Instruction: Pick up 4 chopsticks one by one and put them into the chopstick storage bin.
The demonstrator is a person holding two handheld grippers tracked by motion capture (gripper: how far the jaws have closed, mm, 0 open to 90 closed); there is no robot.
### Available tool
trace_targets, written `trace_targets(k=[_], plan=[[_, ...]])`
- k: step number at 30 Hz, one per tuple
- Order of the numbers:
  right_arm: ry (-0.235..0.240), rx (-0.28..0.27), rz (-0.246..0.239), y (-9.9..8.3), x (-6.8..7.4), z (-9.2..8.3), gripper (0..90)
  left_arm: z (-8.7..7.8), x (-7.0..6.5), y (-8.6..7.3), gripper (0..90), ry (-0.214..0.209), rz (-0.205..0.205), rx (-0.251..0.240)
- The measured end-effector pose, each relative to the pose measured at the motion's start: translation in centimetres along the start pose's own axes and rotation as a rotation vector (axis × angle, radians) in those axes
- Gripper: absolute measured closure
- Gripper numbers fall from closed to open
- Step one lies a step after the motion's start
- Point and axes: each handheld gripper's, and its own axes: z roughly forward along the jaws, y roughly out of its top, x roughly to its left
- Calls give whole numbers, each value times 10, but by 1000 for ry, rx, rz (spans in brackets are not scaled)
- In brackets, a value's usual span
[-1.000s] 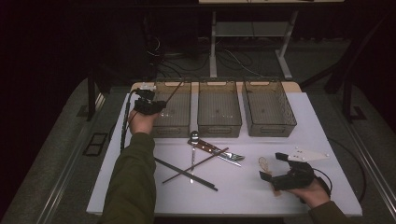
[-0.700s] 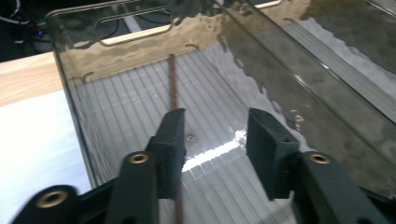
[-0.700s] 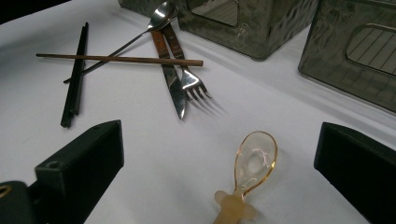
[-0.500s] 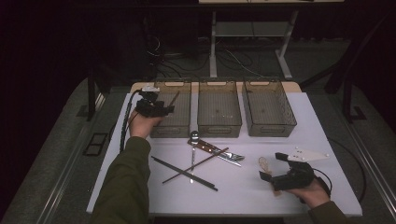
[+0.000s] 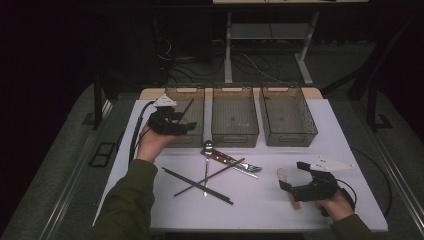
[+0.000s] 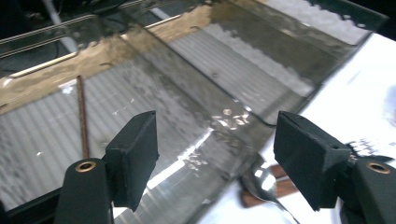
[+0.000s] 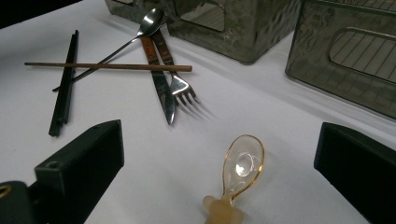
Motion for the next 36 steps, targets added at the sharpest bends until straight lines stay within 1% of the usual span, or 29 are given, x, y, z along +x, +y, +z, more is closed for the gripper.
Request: trace_targets(k=[1,2,3,4,5,6,7,8,11,12,13,14,15,17,18,21,22,24,26,28,30,32,33,34,35,36], plan=[[-5,1,-1,0,-1,1,13,-2,-4,-1,284,-6,12,0],[-14,-1,10,0,-2,1,13,-2,-4,-1,278,-6,12,0],[-17,0,16,0,-3,2,13,-4,-11,-2,269,-13,21,-7],[-16,-2,16,0,-4,3,13,-4,-11,-2,259,-13,21,-7],[-14,4,14,0,-4,3,13,-6,-18,-5,249,-30,28,-15],[-17,7,10,0,-5,5,13,-6,-18,-5,245,-30,28,-15],[-15,14,6,0,-7,5,13,-8,-23,-9,234,-41,39,-16],[-13,18,9,-1,-7,6,13,-8,-26,-11,221,-48,37,-16],[2,30,9,-2,-11,7,13,-8,-33,-20,203,-63,51,-11],[8,27,6,-2,-12,6,13,-8,-33,-20,200,-63,51,-11],[15,25,12,-2,-12,6,13,-7,-37,-27,193,-72,52,-6],[19,23,14,-2,-11,5,13,-7,-37,-27,188,-72,52,-6],[23,25,10,-2,-10,5,13,-6,-41,-33,182,-78,58,5],[30,30,6,-3,-9,4,13,-5,-44,-39,167,-84,58,11],[31,29,1,-3,-9,4,13,-4,-45,-40,157,-82,67,16],[30,27,5,-2,-9,3,13,-6,-49,-47,149,-95,64,-1],[27,29,6,-2,-8,3,13,-6,-49,-47,149,-95,64,-1],[27,21,0,-1,-7,2,13,-8,-54,-55,150,-98,92,-5],[24,22,-1,-2,-6,2,13,-9,-56,-60,146,-106,100,-4],[23,28,-2,-3,-5,2,13,-10,-58,-62,146,-106,100,-8],[23,26,1,-3,-5,2,13,-12,-60,-69,146,-109,99,-15],[23,25,4,-3,-5,2,13,-13,-60,-71,146,-110,100,-9],[22,24,4,-3,-5,2,13,-13,-62,-76,148,-112,103,-5],[21,24,4,-3,-5,2,13,-13,-62,-76,149,-112,103,-5],[20,25,3,-3,-5,2,13,-13,-64,-81,150,-124,90,-5],[22,25,1,-3,-5,2,12,-13,-65,-83,154,-129,87,-4]])
